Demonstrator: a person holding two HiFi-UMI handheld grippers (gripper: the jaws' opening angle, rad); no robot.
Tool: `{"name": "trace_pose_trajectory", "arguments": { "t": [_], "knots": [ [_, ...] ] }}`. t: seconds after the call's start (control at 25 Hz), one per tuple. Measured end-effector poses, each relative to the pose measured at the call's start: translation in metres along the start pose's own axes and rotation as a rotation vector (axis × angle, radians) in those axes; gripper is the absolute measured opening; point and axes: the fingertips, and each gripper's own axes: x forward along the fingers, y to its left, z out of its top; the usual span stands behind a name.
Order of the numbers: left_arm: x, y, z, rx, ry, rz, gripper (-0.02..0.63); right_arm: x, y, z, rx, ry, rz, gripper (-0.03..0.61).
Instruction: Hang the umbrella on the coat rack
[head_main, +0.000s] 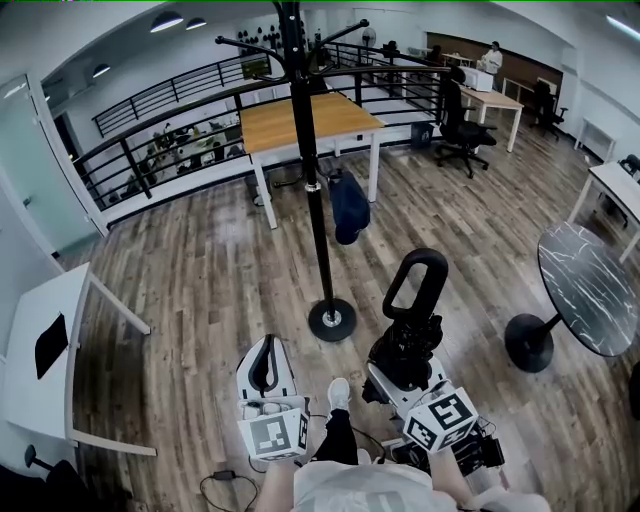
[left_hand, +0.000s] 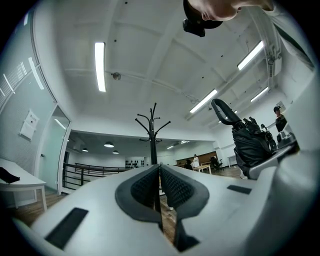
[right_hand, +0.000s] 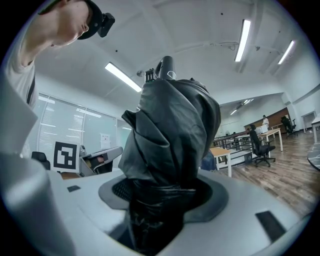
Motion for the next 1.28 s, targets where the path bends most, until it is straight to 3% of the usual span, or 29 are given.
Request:
{"name": "trace_pose_trajectory", "arguments": {
  "t": [0.56,1.28],
  "knots": [
    [0.113,0.003,-0.026,-0.028,0.005,-0.039,0.031,0.074,-0.07,0.022,-0.015,-0.002,-0.04,0.276],
    [0.339,0.078,-0.052,-0.054,-0.042,-0.074,0.032,0.283,-0.156,0.087,-0.071,-0.046,-0.039,0.276]
  ]
}}
